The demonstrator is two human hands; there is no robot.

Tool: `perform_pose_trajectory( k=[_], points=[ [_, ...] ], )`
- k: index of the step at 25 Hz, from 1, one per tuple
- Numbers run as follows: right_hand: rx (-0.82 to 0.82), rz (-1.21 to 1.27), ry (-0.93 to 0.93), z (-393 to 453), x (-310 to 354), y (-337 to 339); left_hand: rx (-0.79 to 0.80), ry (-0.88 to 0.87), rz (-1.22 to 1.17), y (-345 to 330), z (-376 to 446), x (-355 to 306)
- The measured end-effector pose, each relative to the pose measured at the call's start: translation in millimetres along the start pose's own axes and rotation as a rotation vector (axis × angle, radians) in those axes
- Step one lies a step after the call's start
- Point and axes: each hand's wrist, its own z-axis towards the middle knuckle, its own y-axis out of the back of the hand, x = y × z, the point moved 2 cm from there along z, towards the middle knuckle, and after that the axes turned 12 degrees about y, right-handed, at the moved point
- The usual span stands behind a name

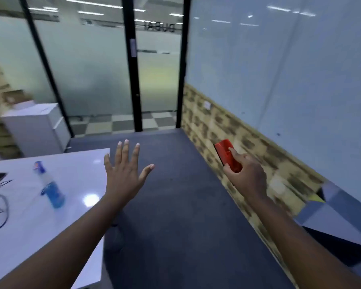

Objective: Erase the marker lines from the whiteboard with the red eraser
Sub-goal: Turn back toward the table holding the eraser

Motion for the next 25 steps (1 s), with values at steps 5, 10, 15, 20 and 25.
perform_pose_trajectory(
  k=[5, 10, 15, 20, 25],
  points=[
    [0.145, 0.136, 0.122, 50, 48, -108, 0.017, 0.208, 0.118, -21, 12, 89],
    [0.205, 0.202, 0.255, 130, 59, -193, 0.010, 0.325, 0.189, -49, 88, 111],
    [0.267, 0.223, 0.293, 231, 25, -244, 0.003, 0.360, 0.219, -95, 187, 95],
    [0.392, 0.166, 0.351, 312, 11, -299, 0.033, 0.459, 0.268, -130, 243, 110],
    [0.488, 0.237, 0.452, 356, 64, -396, 0.085, 0.538, 0.285, -171, 281, 169]
  ],
)
